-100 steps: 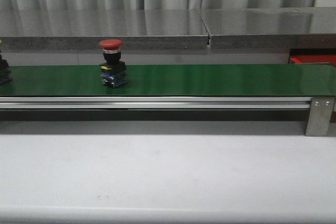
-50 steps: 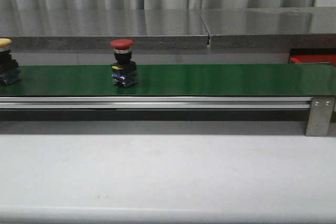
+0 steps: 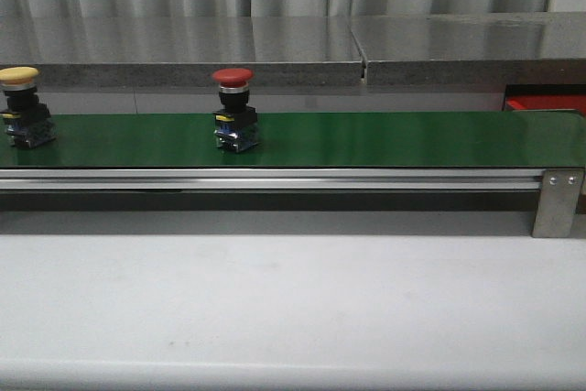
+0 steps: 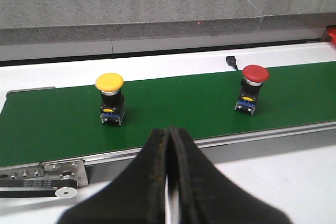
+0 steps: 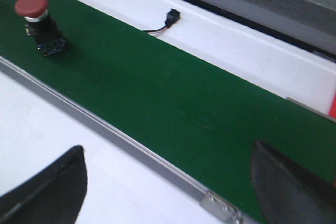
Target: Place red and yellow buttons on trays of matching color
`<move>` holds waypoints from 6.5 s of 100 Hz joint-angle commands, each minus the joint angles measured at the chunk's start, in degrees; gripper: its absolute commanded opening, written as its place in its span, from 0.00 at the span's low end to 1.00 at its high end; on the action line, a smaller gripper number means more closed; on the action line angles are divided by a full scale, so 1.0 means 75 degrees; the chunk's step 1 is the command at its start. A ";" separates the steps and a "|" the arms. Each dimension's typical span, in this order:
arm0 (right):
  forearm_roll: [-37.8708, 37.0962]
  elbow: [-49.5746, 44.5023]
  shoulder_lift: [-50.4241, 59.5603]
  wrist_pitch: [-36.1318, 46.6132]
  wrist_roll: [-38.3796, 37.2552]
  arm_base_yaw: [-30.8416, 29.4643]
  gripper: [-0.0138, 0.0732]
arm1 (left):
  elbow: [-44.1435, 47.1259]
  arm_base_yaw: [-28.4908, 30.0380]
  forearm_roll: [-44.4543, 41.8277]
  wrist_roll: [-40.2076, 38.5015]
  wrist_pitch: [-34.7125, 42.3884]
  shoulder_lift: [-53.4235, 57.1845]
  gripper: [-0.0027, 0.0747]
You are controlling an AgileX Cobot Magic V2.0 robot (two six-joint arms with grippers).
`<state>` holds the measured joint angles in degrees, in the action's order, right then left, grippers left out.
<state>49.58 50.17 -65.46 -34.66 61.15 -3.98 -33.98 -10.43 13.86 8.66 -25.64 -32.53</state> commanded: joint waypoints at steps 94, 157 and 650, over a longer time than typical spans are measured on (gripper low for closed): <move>0.0285 0.4754 -0.5143 -0.1425 0.2427 0.2064 0.87 | -0.0216 -0.0048 0.0114 -0.0048 0.0566 -0.0047 0.01; 0.1208 0.4955 -0.5732 -0.1679 0.3166 0.2064 0.87 | -0.0216 -0.0048 0.0114 -0.0048 0.0566 -0.0047 0.01; 0.1943 0.4955 -0.5254 -0.2180 0.4216 0.0521 0.92 | -0.0216 -0.0048 0.0114 -0.0048 0.0566 -0.0047 0.01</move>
<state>62.15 85.50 -108.54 -51.22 92.08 -2.11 -33.98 -10.43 13.86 8.66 -25.64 -32.53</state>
